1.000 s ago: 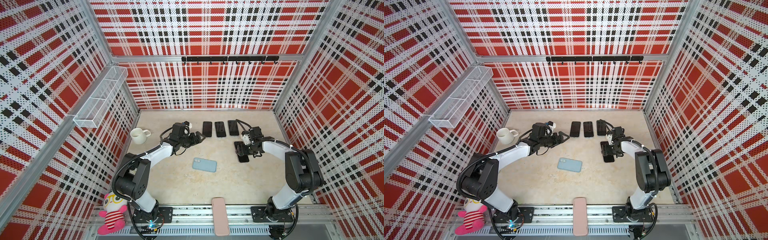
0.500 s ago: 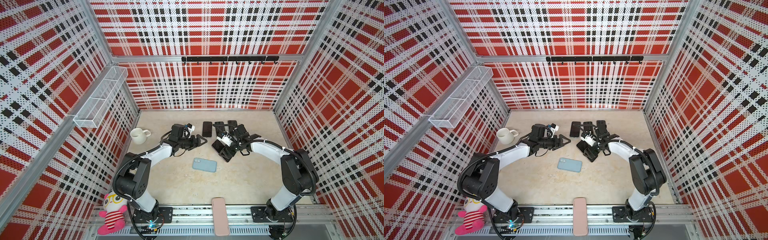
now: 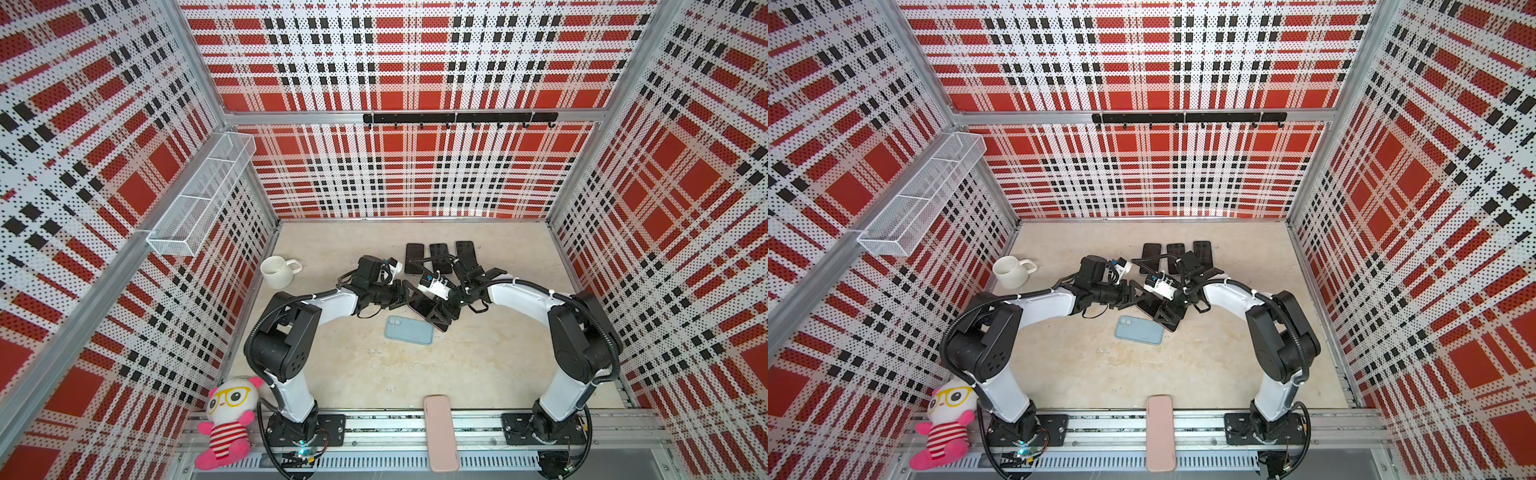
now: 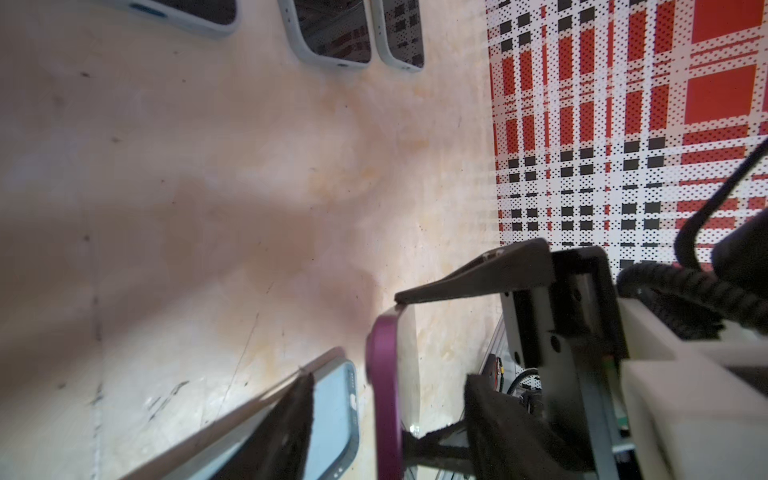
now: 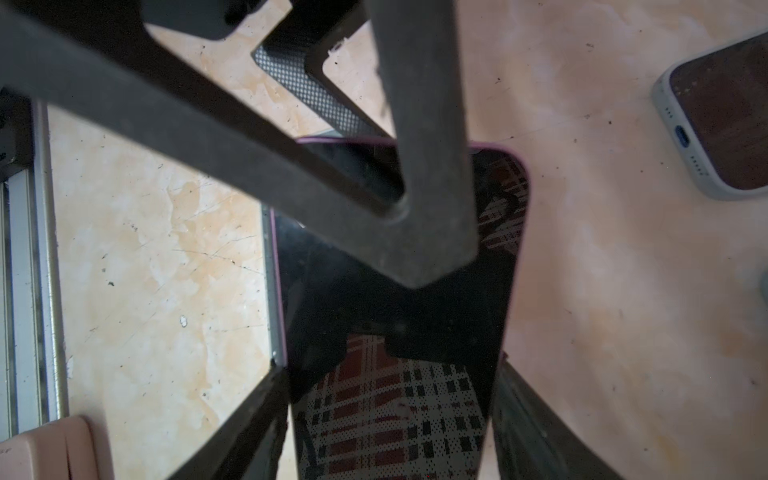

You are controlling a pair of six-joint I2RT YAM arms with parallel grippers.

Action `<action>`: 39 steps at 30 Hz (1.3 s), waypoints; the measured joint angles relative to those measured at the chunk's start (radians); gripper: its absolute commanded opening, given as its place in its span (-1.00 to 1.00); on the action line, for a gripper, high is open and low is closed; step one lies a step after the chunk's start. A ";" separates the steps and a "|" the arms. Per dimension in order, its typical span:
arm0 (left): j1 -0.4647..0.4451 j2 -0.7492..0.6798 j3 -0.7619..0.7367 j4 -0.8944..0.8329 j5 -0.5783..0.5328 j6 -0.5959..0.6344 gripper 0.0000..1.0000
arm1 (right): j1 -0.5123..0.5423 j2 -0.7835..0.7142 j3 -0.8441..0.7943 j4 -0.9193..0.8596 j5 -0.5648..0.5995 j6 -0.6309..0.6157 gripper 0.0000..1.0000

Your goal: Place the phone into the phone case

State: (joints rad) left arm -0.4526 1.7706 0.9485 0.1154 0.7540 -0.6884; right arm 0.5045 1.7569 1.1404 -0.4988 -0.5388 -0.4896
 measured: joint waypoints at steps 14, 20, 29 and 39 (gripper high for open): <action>-0.040 0.031 -0.052 0.109 -0.014 -0.115 -0.87 | -0.002 -0.003 -0.011 0.022 -0.030 -0.049 0.64; -0.039 0.026 -0.067 0.158 -0.046 -0.151 -0.94 | -0.041 -0.107 -0.078 0.071 0.038 0.051 1.00; 0.013 -0.082 -0.214 0.387 -0.124 -0.261 -1.00 | -0.283 -0.435 -0.212 0.215 0.086 0.571 0.88; 0.042 -0.156 -0.294 0.688 -0.131 -0.427 -1.00 | -0.377 -0.385 -0.470 0.504 -0.334 1.049 0.56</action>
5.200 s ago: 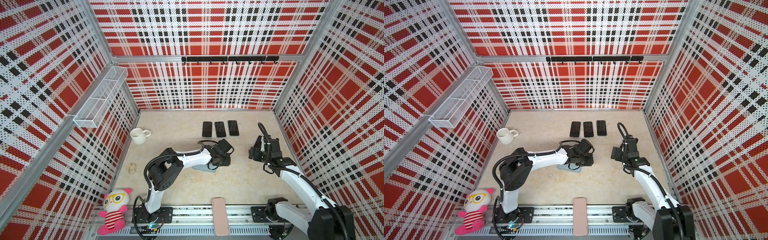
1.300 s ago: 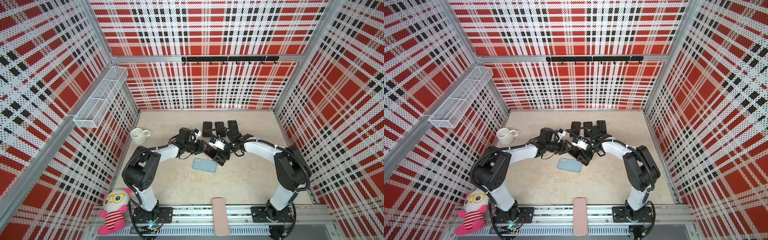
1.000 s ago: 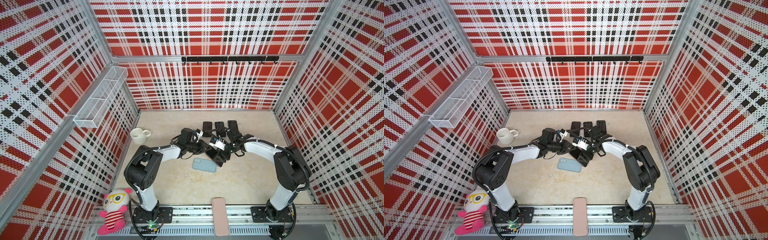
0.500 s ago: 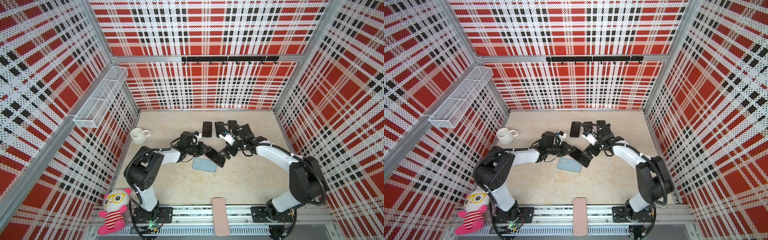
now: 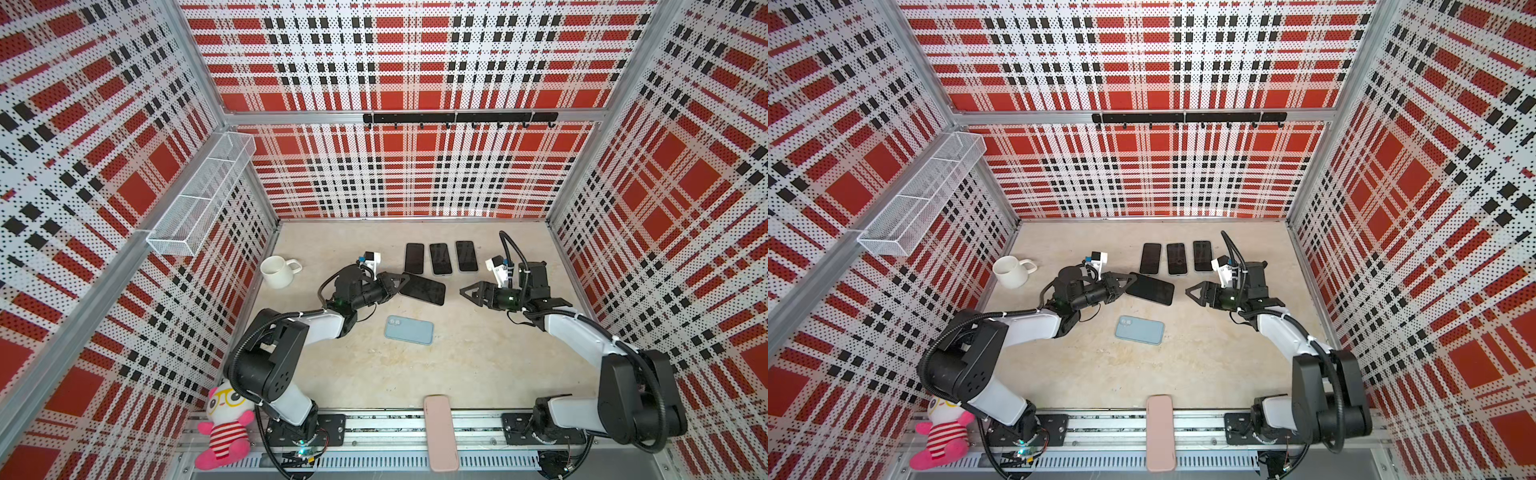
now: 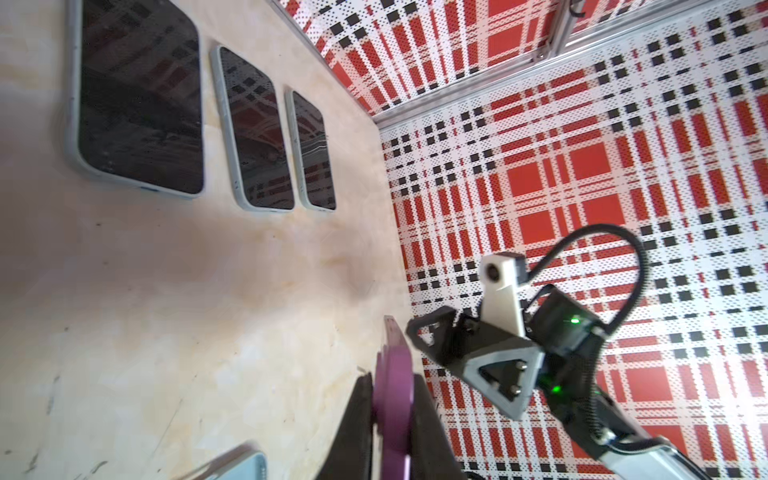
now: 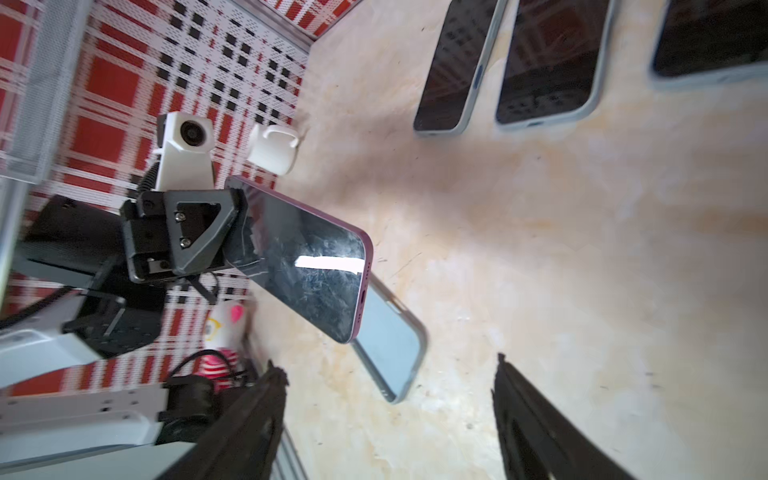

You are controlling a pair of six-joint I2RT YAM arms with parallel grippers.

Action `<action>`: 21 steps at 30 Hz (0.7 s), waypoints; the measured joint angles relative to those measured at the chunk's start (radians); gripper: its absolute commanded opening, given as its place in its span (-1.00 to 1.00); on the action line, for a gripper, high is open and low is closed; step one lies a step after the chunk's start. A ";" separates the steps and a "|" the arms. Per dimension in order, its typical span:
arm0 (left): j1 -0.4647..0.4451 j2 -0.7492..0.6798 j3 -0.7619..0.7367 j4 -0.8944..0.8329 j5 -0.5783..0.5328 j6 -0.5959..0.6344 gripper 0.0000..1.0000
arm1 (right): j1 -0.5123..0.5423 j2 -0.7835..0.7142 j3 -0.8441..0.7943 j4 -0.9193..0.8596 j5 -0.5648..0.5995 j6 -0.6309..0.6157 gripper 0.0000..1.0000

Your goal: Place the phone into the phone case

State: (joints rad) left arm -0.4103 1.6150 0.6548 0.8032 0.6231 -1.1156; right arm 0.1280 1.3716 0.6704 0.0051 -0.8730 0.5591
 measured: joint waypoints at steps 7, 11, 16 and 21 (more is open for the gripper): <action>-0.009 0.031 -0.018 0.151 0.033 -0.110 -1.00 | 0.011 0.165 -0.067 0.436 -0.217 0.291 0.43; -0.031 0.087 -0.017 0.245 0.053 -0.174 -1.00 | 0.056 0.227 -0.040 0.559 -0.264 0.364 0.23; -0.050 0.133 -0.017 0.285 0.063 -0.212 -1.00 | 0.093 0.259 -0.023 0.689 -0.299 0.454 -0.17; -0.051 0.141 -0.008 0.329 0.069 -0.228 -1.00 | 0.092 0.259 -0.025 0.735 -0.316 0.497 -0.46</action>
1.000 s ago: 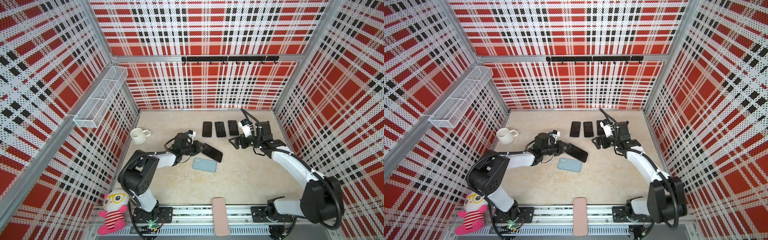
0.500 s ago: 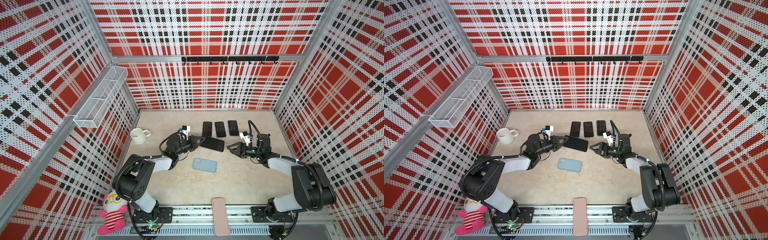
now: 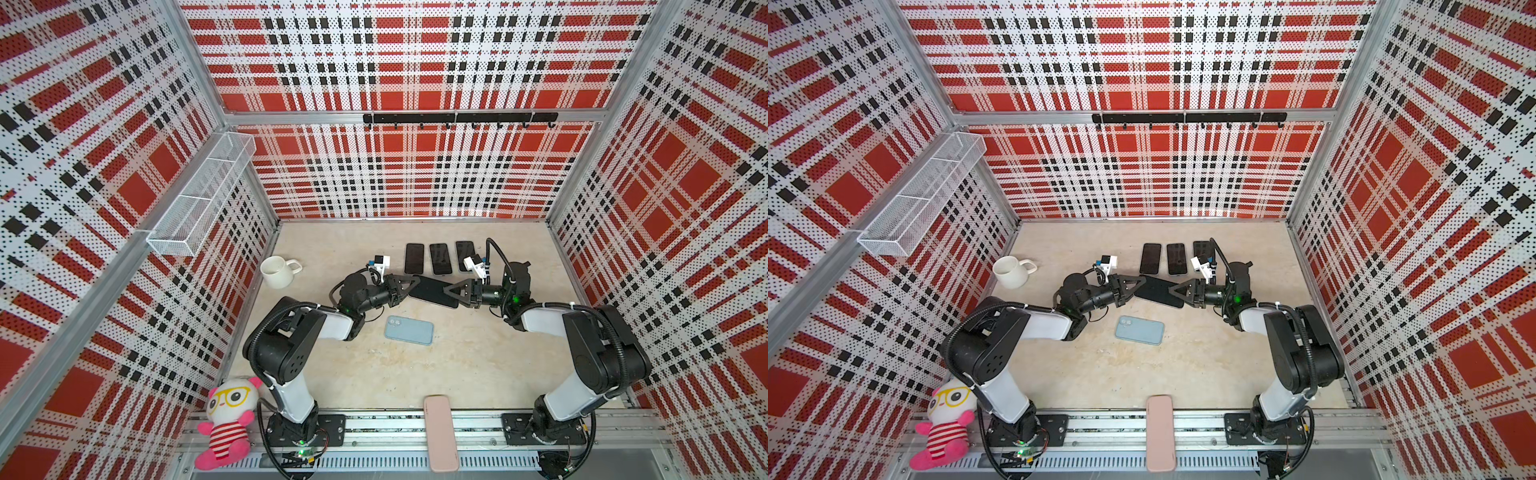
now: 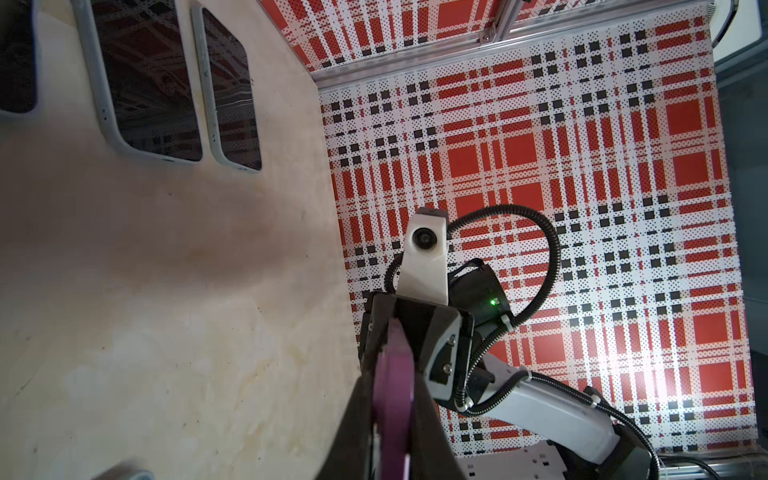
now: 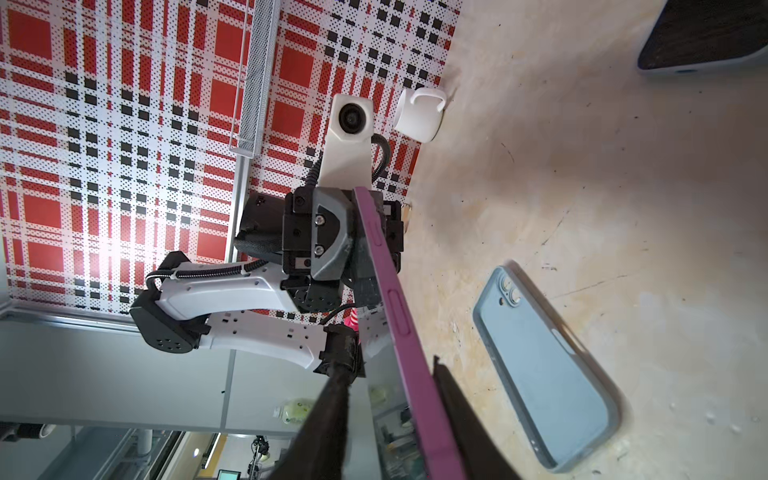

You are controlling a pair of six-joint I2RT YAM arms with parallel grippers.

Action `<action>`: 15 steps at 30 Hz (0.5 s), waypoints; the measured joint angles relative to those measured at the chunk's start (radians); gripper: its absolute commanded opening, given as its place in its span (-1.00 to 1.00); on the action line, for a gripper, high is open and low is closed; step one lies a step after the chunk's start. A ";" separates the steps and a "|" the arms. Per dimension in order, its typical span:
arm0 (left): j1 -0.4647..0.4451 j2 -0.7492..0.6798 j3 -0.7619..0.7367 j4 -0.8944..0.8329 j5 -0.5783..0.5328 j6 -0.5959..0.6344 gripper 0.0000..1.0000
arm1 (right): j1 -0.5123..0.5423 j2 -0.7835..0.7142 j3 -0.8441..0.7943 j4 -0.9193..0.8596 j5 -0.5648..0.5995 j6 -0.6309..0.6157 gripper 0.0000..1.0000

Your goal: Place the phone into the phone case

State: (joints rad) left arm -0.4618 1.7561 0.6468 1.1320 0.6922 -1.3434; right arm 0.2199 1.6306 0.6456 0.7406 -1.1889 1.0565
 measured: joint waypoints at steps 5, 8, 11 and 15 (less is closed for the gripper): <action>0.000 0.003 0.014 0.018 0.008 -0.006 -0.72 | 0.000 -0.026 0.000 -0.027 -0.003 -0.008 -0.66; -0.002 0.003 0.016 0.023 0.010 -0.008 -0.46 | 0.000 -0.060 0.010 -0.066 -0.009 -0.023 -0.74; -0.005 0.003 0.016 0.020 0.007 -0.008 -0.04 | 0.000 -0.095 0.023 -0.089 -0.011 -0.039 -0.88; 0.003 -0.019 0.016 -0.024 0.007 0.010 0.37 | -0.019 -0.132 0.027 -0.116 -0.013 -0.050 -1.00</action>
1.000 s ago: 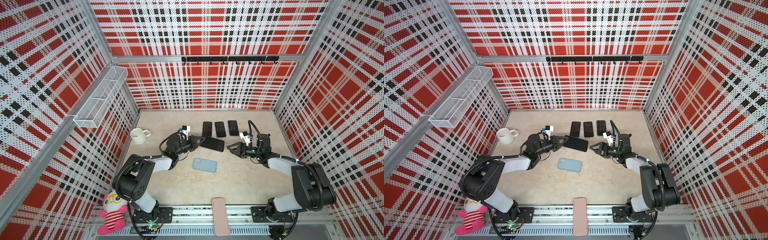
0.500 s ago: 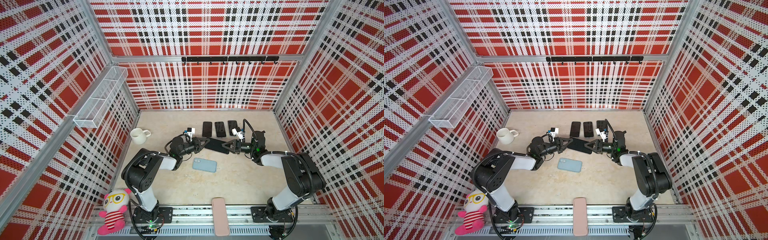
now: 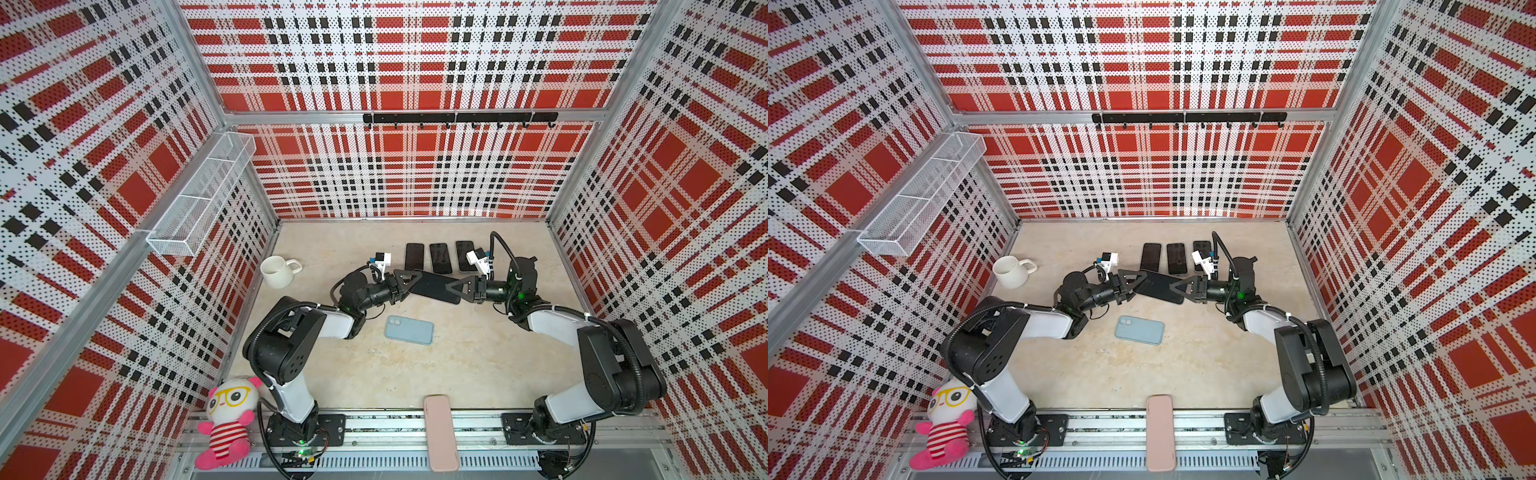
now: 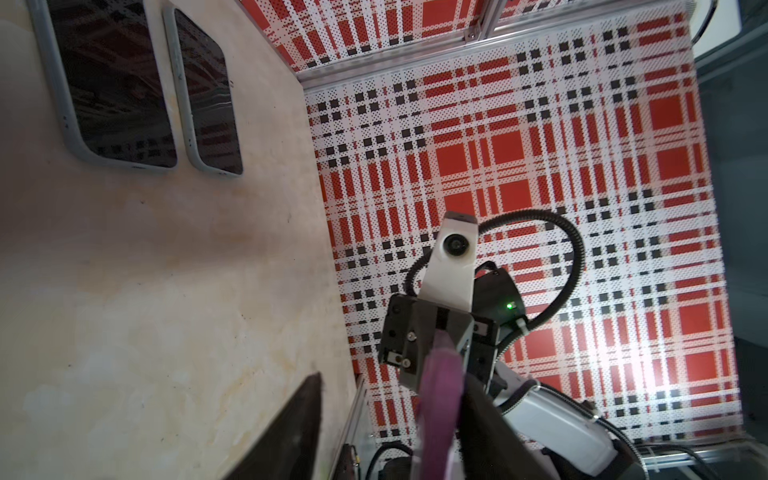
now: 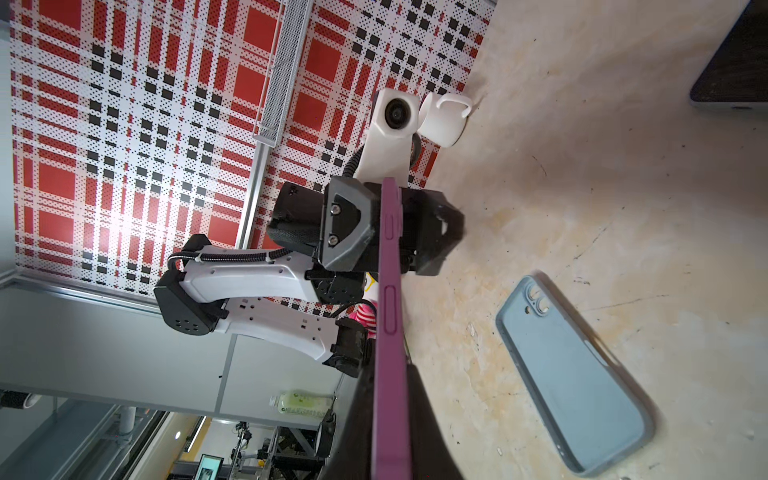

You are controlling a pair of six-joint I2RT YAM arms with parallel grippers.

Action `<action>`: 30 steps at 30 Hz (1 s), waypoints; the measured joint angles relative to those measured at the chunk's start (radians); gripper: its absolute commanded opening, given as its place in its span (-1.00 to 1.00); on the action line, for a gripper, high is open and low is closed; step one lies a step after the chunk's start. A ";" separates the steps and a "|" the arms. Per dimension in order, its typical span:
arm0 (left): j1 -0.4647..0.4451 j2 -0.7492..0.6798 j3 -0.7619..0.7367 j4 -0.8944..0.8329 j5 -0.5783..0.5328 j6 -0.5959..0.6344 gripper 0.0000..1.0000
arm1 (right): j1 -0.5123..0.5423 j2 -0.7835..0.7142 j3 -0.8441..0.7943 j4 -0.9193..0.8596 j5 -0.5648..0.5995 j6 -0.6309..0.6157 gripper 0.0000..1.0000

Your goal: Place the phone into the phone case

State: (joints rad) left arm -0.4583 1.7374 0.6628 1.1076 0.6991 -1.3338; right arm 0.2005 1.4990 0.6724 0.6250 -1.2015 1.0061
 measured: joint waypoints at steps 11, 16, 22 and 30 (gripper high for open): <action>0.122 -0.204 0.055 -0.573 -0.071 0.383 0.41 | -0.138 -0.142 0.045 -0.426 0.070 -0.238 -1.00; 0.122 -0.207 0.099 -0.892 -0.207 0.584 0.29 | -0.145 -0.182 0.042 -0.636 0.134 -0.338 -1.00; 0.068 -0.161 0.088 -1.054 -0.309 0.677 0.11 | -0.094 -0.185 -0.042 -0.656 0.173 -0.308 -1.00; 0.003 -0.103 0.079 -1.143 -0.401 0.711 -0.12 | 0.031 -0.063 -0.079 -0.544 0.187 -0.222 -1.00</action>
State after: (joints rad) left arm -0.4557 1.6341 0.7422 -0.0357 0.2985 -0.6231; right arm 0.2310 1.4364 0.5938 0.0814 -1.0149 0.7841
